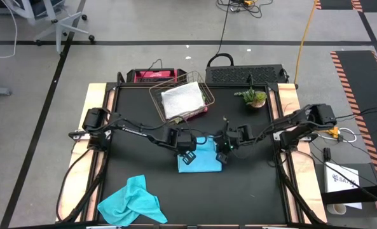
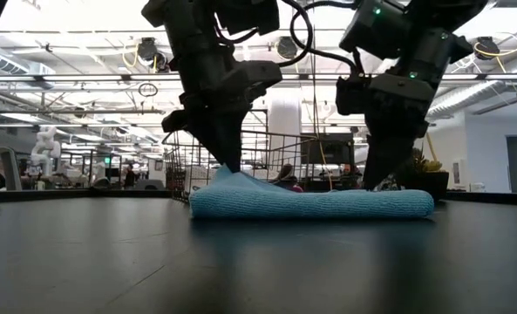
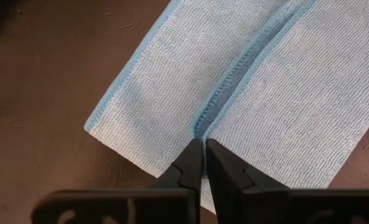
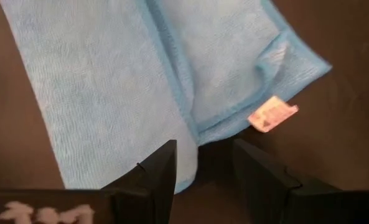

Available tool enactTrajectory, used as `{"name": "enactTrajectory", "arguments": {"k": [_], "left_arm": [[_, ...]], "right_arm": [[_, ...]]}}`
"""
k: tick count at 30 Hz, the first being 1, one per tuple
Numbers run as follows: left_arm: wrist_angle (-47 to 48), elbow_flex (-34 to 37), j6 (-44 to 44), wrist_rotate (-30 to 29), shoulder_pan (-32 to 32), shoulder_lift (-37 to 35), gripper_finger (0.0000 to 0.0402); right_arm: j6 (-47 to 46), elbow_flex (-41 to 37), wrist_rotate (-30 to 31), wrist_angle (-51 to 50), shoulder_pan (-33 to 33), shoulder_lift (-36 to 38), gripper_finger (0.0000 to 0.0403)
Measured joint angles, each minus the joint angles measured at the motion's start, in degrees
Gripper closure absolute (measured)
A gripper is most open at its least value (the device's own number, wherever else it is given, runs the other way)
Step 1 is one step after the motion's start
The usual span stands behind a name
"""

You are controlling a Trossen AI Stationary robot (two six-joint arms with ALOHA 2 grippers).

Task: Fold microfiber towels
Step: Fold the right light blue microfiber cloth

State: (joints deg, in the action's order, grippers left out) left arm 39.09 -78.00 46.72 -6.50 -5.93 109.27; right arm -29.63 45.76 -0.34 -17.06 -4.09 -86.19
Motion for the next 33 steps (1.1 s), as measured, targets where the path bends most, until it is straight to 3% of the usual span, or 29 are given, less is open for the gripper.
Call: {"name": "enactTrajectory", "arguments": {"k": [6,16,25,33], "left_arm": [[0.0,0.0,0.06,0.04,0.0,0.0,0.0397],[0.01,0.0,0.04,0.46,0.0,0.04,0.0362],[-0.02,0.0,0.02,0.46,0.0,0.07,0.0377],[-0.04,0.0,0.0,0.48,0.0,0.07,0.0394]], "right_arm": [[0.18,0.0,-2.95,2.05,0.76,0.0,0.0253],[-2.17,0.0,-4.28,2.04,1.13,0.02,0.0252],[-8.07,-5.05,-5.9,6.56,2.02,0.04,0.0252],[-7.77,-5.29,-5.75,10.66,2.02,0.04,0.0252]]}}
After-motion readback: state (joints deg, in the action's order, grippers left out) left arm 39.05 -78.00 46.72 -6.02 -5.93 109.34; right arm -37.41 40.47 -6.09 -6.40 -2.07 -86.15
